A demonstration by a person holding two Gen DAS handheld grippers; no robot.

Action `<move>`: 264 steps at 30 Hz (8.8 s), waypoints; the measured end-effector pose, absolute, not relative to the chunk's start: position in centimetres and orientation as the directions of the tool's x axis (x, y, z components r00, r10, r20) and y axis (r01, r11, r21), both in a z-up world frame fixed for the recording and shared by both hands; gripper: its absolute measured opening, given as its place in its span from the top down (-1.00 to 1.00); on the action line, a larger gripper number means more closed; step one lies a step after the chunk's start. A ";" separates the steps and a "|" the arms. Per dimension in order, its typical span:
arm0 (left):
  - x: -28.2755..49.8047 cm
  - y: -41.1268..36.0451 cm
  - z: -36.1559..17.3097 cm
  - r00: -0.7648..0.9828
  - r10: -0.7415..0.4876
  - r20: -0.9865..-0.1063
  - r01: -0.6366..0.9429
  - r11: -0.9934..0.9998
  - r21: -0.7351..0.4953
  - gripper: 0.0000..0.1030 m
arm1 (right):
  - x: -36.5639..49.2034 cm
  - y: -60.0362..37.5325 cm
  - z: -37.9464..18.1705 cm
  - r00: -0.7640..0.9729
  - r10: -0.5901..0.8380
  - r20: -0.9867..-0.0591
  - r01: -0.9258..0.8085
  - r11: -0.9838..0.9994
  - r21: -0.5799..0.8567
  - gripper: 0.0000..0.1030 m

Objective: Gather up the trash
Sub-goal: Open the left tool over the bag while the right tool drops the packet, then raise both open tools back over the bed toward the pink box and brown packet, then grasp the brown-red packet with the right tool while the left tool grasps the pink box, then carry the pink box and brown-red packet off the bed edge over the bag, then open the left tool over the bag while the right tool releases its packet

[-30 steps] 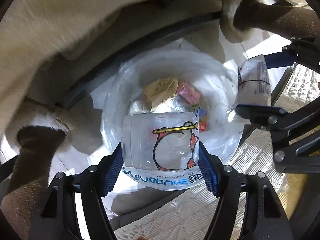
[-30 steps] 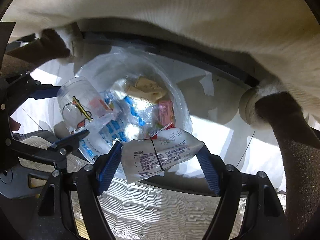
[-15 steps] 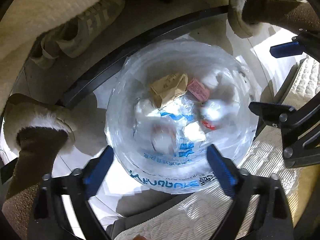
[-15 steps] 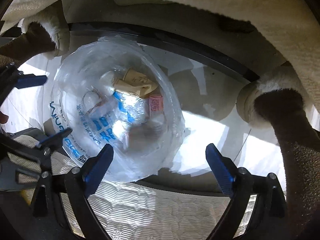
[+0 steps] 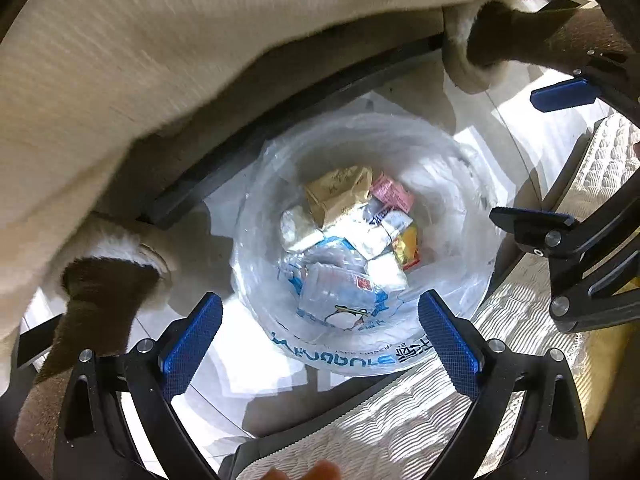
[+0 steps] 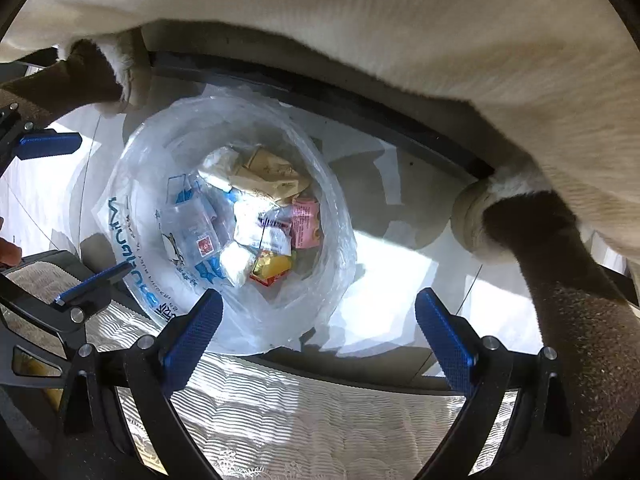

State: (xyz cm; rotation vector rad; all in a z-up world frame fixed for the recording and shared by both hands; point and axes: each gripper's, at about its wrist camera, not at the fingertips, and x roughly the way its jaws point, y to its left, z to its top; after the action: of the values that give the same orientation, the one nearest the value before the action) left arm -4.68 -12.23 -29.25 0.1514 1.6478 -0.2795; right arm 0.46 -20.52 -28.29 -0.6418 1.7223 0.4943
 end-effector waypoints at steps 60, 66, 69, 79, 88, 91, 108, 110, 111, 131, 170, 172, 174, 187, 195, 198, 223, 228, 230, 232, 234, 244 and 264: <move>2.3 -0.6 -1.7 0.726 -0.077 -0.684 -0.018 0.991 -0.132 -0.88 | 12.7 -18.0 -0.3 0.523 0.346 -0.779 -0.557 0.831 -0.005 -0.86; 5.9 0.9 -1.6 0.720 -0.058 -0.692 -0.010 0.995 -0.094 -0.88 | 16.2 -16.1 -0.7 0.506 0.361 -0.783 -0.573 0.820 0.007 -0.86; 7.6 2.0 -1.5 0.727 -0.036 -0.686 -0.030 0.996 -0.084 -0.88 | 17.9 -15.1 -0.9 0.492 0.369 -0.788 -0.578 0.816 0.021 -0.86; 12.5 5.5 -1.0 0.731 -0.042 -0.682 -0.052 0.992 -0.117 -0.88 | 23.4 -11.2 -2.2 0.460 0.371 -0.807 -0.603 0.798 0.023 -0.86; 16.6 7.1 -1.6 0.708 -0.054 -0.704 -0.049 0.991 -0.125 -0.88 | 27.7 -9.0 -3.3 0.426 0.391 -0.816 -0.579 0.811 0.086 -0.86; 17.6 7.7 -2.1 0.698 -0.066 -0.713 -0.049 0.989 -0.140 -0.88 | 28.7 -8.2 -3.8 0.429 0.389 -0.815 -0.574 0.814 0.086 -0.85; 20.2 8.5 -2.7 0.682 -0.062 -0.729 -0.091 0.982 -0.168 -0.87 | 29.7 -8.5 -2.8 0.423 0.427 -0.799 -0.624 0.777 0.085 -0.35; 20.5 8.5 -2.8 0.674 -0.064 -0.736 -0.097 0.980 -0.174 -0.85 | 29.6 -8.8 -2.6 0.421 0.430 -0.799 -0.623 0.777 0.090 -0.35; 20.7 8.4 -2.8 0.667 -0.066 -0.742 -0.101 0.979 -0.177 -0.85 | 29.5 -8.9 -2.5 0.420 0.433 -0.798 -0.623 0.777 0.094 -0.35; 23.4 8.8 -3.9 0.632 -0.061 -0.773 -0.082 0.986 -0.145 0.18 | 30.0 -10.4 -1.7 0.421 0.443 -0.791 -0.619 0.778 0.106 -0.35; 10.6 -0.1 1.4 0.759 -0.153 -0.633 0.082 0.987 -0.141 0.19 | 19.7 -15.8 0.9 0.477 0.505 -0.719 -0.594 0.788 0.159 -0.35; 9.8 -0.7 1.2 0.758 -0.154 -0.633 0.089 0.987 -0.134 0.19 | 18.9 -15.9 1.1 0.482 0.508 -0.714 -0.600 0.785 0.154 -0.35; 8.9 -1.1 1.1 0.757 -0.160 -0.633 0.093 0.986 -0.138 0.19 | 18.2 -16.3 1.1 0.483 0.516 -0.708 -0.600 0.784 0.161 -0.35; 1.8 -2.2 0.8 0.773 -0.148 -0.617 0.080 0.987 -0.136 0.19 | 12.2 -18.8 1.1 0.505 0.517 -0.691 -0.600 0.786 0.149 -0.35; -2.7 -3.8 -0.1 0.771 -0.159 -0.617 0.079 0.985 -0.156 0.19 | 8.1 -20.6 1.1 0.521 0.510 -0.684 -0.606 0.785 0.124 -0.35; -4.3 -4.5 -0.2 0.772 -0.176 -0.611 0.093 0.982 -0.164 0.19 | 6.5 -21.1 0.9 0.519 0.513 -0.684 -0.613 0.781 0.120 -0.35; -12.3 -10.1 -5.2 0.617 -0.210 -0.759 0.130 0.978 -0.165 0.19 | -2.0 -23.0 -3.8 0.374 0.491 -0.787 -0.618 0.765 0.183 -0.35; -11.4 -10.6 -8.1 0.486 -0.253 -0.836 0.136 0.968 -0.213 0.19 | -1.5 -22.9 -6.6 0.276 0.467 -0.840 -0.582 0.777 0.240 -0.35; -10.6 -10.9 -9.7 0.415 -0.244 -0.877 0.138 0.969 -0.204 0.19 | -1.1 -22.6 -7.7 0.232 0.454 -0.860 -0.571 0.780 0.257 -0.34; -9.8 -10.8 -11.1 0.352 -0.252 -0.901 0.130 0.967 -0.219 0.19 | -0.7 -22.5 -8.7 0.199 0.439 -0.876 -0.557 0.786 0.267 -0.34; -9.1 -10.6 -12.7 0.300 -0.250 -0.921 0.114 0.968 -0.225 0.19 | -0.2 -22.5 -9.9 0.158 0.436 -0.886 -0.532 0.794 0.295 -0.34; -6.0 -10.1 -21.6 0.064 -0.289 -0.955 -0.002 0.957 -0.290 0.19 | 1.4 -21.2 -16.9 -0.010 0.289 -0.957 -0.479 0.839 0.259 -0.34; -4.6 -10.7 -34.4 -0.236 -0.279 -0.931 -0.051 0.960 -0.275 0.19 | 2.3 -21.0 -31.3 -0.351 0.066 -0.934 -0.362 0.910 0.200 -0.34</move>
State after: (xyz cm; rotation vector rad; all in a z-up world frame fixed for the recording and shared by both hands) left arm -4.57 -10.74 -34.37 -0.2440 1.8028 -0.2165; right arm 2.26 -20.97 -31.34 -0.2184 1.8825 0.4483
